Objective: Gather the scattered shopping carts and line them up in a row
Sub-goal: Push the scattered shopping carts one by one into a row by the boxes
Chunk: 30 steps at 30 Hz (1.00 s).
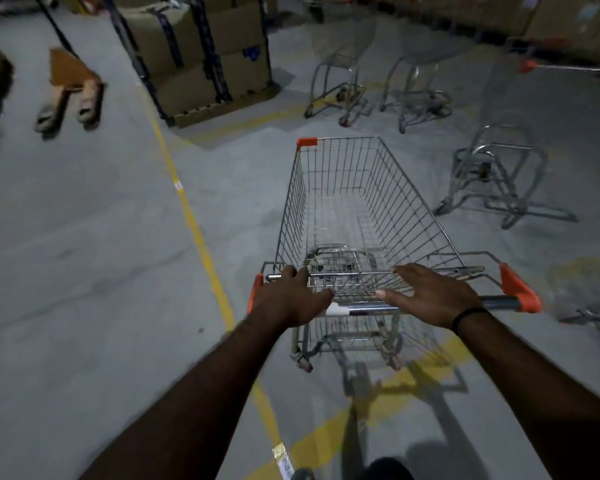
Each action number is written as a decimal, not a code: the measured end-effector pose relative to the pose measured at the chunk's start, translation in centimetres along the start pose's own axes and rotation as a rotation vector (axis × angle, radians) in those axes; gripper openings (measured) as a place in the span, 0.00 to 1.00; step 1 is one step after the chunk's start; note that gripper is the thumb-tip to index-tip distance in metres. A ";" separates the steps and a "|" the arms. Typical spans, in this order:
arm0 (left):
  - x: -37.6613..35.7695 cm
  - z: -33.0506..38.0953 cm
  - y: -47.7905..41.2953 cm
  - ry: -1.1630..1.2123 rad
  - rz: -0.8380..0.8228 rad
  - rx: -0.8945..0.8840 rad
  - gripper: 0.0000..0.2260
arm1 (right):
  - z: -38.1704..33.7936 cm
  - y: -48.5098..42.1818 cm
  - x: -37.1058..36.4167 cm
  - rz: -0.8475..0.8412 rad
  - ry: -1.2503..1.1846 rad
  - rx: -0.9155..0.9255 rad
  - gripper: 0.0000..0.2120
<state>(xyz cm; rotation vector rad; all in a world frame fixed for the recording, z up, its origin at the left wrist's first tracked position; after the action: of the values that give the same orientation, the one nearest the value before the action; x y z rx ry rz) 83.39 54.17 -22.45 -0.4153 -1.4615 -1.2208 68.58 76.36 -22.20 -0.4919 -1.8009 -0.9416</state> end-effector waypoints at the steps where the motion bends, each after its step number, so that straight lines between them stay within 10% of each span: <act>1: 0.5 -0.7 -0.7 0.009 0.006 0.016 0.41 | -0.6 -1.3 0.3 -0.002 0.007 0.017 0.55; 30: 17.4 -17.4 -26.1 0.206 0.205 0.544 0.35 | -18.2 -44.4 14.9 -0.104 0.233 0.561 0.49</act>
<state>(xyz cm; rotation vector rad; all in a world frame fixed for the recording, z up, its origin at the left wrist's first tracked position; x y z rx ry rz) 66.09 22.71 -21.71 -0.0621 -1.4609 -0.6445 42.27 33.53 -21.86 0.0627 -1.7868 -0.4975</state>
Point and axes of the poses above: each hand's wrist, its own y-axis away from the middle knuckle, its own x-axis out of the back of the hand, z = x × y, the point moved 5 cm from there along -y, towards the middle knuckle, and after that the axes turned 4 degrees about -z, right-handed, at the moved point
